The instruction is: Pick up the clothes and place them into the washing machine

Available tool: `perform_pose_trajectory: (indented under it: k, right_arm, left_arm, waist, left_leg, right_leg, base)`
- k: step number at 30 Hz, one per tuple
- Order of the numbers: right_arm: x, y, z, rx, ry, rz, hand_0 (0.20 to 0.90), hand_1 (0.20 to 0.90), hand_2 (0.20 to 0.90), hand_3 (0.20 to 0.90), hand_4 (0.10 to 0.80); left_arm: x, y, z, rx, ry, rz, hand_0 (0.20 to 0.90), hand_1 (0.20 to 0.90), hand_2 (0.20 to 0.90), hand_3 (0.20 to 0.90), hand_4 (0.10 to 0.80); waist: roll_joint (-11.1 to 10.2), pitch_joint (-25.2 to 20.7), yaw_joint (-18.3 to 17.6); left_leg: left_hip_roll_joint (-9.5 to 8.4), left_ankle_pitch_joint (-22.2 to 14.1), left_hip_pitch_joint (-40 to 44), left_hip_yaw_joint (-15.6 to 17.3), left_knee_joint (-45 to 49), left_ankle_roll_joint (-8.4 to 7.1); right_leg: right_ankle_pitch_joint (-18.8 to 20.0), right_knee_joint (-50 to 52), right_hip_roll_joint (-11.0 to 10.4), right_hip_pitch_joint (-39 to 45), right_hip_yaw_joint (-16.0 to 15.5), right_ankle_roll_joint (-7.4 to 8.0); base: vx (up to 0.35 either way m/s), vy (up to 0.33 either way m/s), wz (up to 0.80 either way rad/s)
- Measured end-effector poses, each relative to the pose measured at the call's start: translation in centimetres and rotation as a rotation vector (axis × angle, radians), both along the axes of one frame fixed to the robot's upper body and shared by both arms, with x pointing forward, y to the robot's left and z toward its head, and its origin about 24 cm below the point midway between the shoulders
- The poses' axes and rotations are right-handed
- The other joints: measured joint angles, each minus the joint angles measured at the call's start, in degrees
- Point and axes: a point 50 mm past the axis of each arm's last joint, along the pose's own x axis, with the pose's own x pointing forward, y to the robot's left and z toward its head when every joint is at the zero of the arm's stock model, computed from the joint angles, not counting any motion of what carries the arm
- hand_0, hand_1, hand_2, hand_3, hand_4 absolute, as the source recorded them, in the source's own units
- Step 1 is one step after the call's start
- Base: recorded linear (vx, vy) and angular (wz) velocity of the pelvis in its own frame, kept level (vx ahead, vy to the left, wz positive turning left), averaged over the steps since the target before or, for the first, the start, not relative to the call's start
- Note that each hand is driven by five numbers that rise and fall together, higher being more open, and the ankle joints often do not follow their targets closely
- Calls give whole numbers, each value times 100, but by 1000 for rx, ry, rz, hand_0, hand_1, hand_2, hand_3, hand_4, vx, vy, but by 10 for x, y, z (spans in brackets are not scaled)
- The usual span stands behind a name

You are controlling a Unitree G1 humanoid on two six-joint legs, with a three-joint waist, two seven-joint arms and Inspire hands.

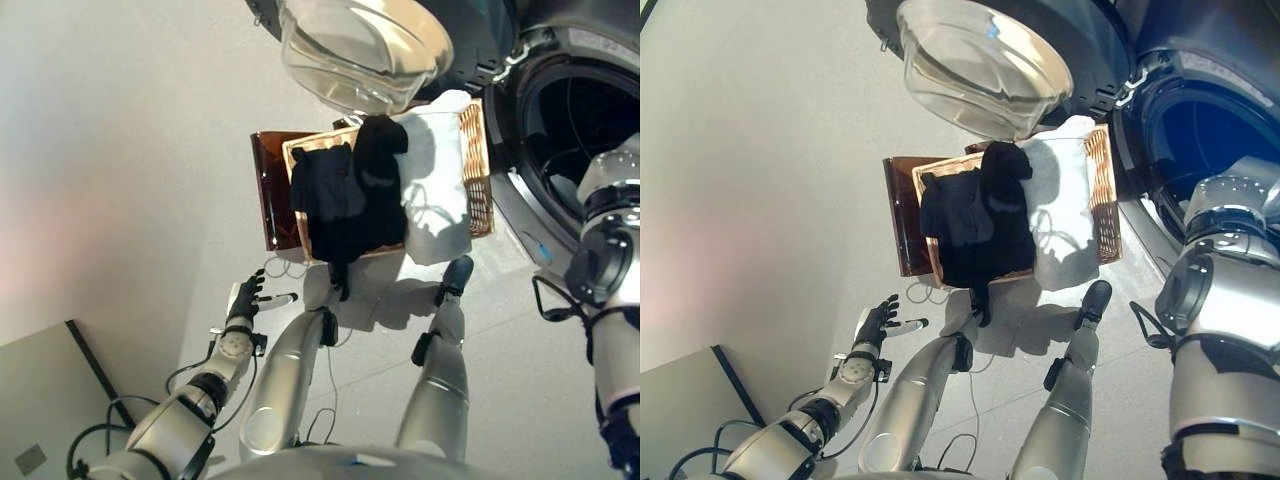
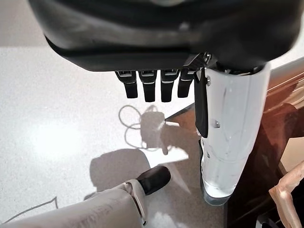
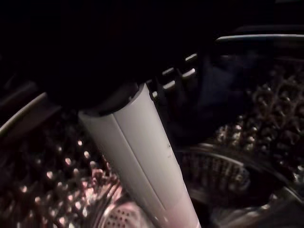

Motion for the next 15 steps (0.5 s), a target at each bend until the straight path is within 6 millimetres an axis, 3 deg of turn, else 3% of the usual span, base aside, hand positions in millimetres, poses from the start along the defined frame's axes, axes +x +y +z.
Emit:
perform_pose_trajectory:
  k: [10,15]
  right_arm:
    - [3,3,0,-25,78,40,900,900,900,900,800]
    - [6,5,-12,-152,358,90,900,900,900,900,800]
  left_arm:
    - [0,1,0,6,-2,9,900,900,900,900,800]
    - [0,1,0,17,-7,10,900,900,900,900,800]
  waist:
    - [-13,8,-38]
    - [-31,18,-59]
  left_leg:
    - [33,10,-2,-13,48,-3]
    - [93,10,-3,-64,138,-17]
  right_leg:
    - [3,49,27,4,0,-3]
    - [2,90,76,71,-28,-4]
  base:
    - [-10,-3,0]
    - [-29,-13,2]
